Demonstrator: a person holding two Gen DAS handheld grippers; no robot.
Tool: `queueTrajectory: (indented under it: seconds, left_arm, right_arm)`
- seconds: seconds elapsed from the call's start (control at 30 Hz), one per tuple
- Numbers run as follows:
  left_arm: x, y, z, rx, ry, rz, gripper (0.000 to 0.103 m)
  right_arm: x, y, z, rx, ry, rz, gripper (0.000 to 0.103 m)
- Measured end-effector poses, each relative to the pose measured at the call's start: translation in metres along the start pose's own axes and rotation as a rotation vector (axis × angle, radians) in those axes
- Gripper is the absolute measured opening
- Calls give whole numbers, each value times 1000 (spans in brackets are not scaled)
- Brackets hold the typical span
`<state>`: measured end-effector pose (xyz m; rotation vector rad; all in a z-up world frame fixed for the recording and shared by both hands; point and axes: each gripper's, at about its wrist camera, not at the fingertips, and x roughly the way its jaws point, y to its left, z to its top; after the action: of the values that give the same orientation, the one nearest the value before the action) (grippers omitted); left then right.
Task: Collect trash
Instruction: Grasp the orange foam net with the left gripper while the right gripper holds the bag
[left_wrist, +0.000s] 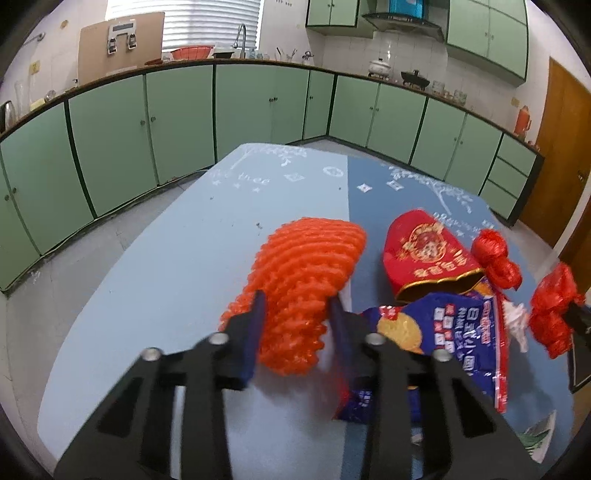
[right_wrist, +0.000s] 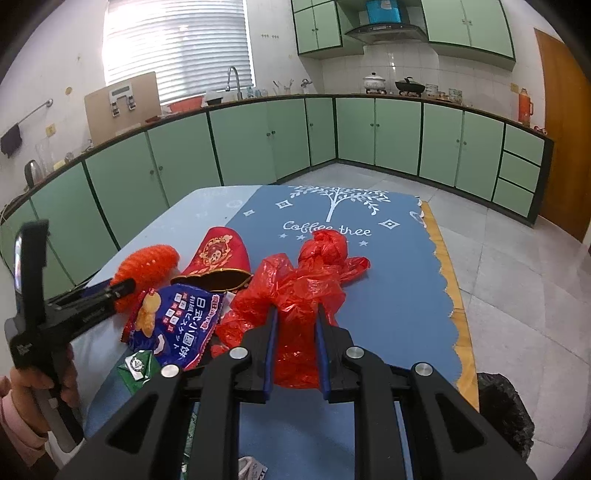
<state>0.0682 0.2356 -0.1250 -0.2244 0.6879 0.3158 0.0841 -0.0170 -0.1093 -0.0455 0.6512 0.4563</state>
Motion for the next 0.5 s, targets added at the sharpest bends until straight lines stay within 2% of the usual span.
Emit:
queueTrajectory:
  seconds: [0.3,0.5]
  left_arm:
    - [-44,3,13,-46,-92,-30,21]
    - [-72,2,25,-91,-118,-137,20]
  right_arm:
    - [-8,-5,3,12,-22,-15,18]
    - [-25,-13,9,33,-66,-18,18]
